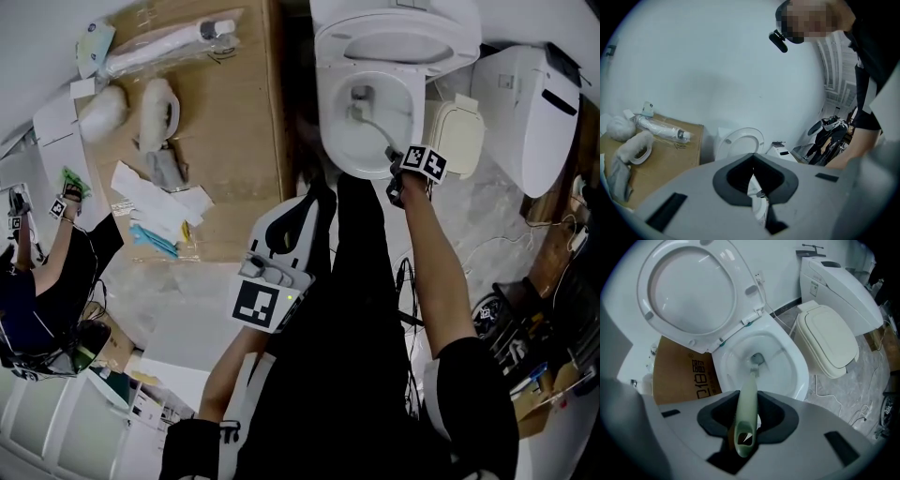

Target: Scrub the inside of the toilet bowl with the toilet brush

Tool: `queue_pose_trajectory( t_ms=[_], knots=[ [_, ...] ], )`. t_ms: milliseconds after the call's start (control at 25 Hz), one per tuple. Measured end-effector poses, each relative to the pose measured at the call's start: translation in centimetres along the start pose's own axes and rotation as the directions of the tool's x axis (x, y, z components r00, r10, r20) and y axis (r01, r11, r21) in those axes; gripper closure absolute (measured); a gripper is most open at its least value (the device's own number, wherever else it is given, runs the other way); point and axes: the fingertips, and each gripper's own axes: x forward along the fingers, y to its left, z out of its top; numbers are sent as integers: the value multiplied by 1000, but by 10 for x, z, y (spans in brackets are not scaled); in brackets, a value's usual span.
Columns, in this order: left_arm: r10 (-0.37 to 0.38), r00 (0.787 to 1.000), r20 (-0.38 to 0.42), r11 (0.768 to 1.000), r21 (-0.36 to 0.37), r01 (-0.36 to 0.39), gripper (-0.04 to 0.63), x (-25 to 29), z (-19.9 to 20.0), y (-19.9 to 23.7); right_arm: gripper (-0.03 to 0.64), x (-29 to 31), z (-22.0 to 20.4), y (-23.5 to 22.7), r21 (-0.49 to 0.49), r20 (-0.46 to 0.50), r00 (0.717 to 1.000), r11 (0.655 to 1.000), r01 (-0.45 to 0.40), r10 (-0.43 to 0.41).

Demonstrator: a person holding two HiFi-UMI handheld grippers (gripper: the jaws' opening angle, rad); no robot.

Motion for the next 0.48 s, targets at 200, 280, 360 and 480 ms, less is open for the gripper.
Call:
queue_pose_trajectory(
  t_ms=[200,280,360,480],
  knots=[
    [-35,999,15,999,3,35,586,-11,9,-1,491,-40,4,7,-91,69,997,995,29,-23],
    [-49,999,21,999,10,49,586,-14,12,-4,491,-60,3,12,-149,88,996,988,41,-29],
    [-62,997,36,998,11,61,586,-17,18,-8,491,-83,2,17,-211,106,994,976,50,-28],
    [-61,996,63,998,17,60,588,-19,28,-13,491,-117,3,26,-281,146,989,958,59,-18]
  ],
)
